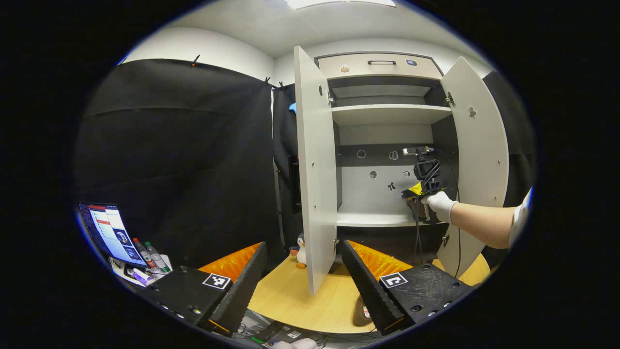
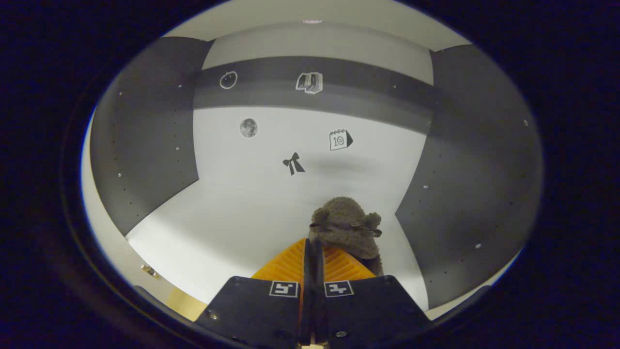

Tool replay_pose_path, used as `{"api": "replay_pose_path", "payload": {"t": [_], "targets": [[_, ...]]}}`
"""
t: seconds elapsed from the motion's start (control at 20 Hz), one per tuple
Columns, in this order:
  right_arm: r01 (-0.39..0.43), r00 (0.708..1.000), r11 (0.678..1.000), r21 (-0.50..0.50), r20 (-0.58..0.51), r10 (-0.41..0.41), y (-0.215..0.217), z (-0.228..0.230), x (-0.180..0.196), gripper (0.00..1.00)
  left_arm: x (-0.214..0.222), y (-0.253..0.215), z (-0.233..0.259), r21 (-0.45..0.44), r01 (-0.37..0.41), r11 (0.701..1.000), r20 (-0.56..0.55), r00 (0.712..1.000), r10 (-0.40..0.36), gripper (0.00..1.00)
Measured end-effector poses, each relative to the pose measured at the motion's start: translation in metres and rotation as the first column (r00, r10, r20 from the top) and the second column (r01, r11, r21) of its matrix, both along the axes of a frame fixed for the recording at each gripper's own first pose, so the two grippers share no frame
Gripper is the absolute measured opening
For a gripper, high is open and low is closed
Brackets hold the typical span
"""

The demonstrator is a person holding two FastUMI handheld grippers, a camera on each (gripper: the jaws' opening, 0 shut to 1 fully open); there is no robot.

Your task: Grab one shoe with the right hand and put it into the shoe cabinet, grab the other shoe with the left hand and put it into the shoe cabinet; then close the right door with the right hand and the left door with the left hand.

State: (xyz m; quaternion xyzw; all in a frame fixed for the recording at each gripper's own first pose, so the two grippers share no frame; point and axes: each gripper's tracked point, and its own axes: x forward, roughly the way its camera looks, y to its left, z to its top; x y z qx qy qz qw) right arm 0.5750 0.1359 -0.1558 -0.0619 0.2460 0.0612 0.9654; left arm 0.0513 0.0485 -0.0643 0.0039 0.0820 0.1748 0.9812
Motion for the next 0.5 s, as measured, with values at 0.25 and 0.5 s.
{"api": "replay_pose_path", "payload": {"t": [0.25, 0.5], "targets": [[0.041, 0.993, 0.997, 0.073, -0.113, -0.033, 0.004, -0.006, 0.002, 0.05, 0.000, 0.000, 0.002, -0.010, -0.013, 1.000, 0.003, 1.000, 0.013, 1.00], [0.049, 0.993, 0.995, 0.087, -0.107, -0.039, 0.004, 0.011, -0.009, 0.37, -0.002, -0.002, 0.002, -0.012, 0.004, 1.000, 0.007, 1.000, -0.004, 0.96]]}}
